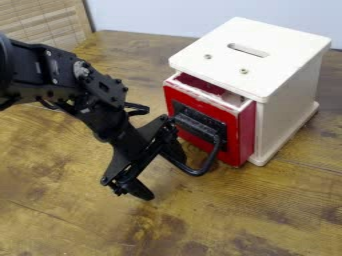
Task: Open the drawer
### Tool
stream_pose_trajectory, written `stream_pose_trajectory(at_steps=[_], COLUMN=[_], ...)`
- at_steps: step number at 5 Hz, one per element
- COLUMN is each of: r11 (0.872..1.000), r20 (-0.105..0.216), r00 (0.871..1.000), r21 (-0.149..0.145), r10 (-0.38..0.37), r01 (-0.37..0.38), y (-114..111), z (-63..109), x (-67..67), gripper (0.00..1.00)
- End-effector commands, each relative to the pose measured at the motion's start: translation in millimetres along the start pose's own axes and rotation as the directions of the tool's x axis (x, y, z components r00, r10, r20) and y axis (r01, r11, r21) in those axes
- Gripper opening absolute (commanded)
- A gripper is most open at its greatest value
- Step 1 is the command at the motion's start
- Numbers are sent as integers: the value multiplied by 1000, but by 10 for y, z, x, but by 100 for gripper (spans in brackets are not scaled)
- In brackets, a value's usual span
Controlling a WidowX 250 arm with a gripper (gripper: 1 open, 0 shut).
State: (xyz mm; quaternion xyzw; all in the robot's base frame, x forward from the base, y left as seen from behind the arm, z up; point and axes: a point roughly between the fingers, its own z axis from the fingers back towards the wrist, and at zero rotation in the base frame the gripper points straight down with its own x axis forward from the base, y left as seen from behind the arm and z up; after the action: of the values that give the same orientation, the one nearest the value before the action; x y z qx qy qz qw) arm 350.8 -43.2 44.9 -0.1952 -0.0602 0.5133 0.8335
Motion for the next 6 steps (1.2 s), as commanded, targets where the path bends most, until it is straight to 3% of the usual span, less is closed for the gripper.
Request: stream_pose_trajectory(at_steps=[1, 3, 6], r11=[997, 994, 989], r20=[2, -24, -64], r00=[998, 995, 988], r21=[-51, -48, -51], r10=[-59, -98, -139], r01=[59, 97, 135], y=[-178, -217, -139], z=[136, 61, 82], x=[20, -103, -9], gripper=[100, 100, 100])
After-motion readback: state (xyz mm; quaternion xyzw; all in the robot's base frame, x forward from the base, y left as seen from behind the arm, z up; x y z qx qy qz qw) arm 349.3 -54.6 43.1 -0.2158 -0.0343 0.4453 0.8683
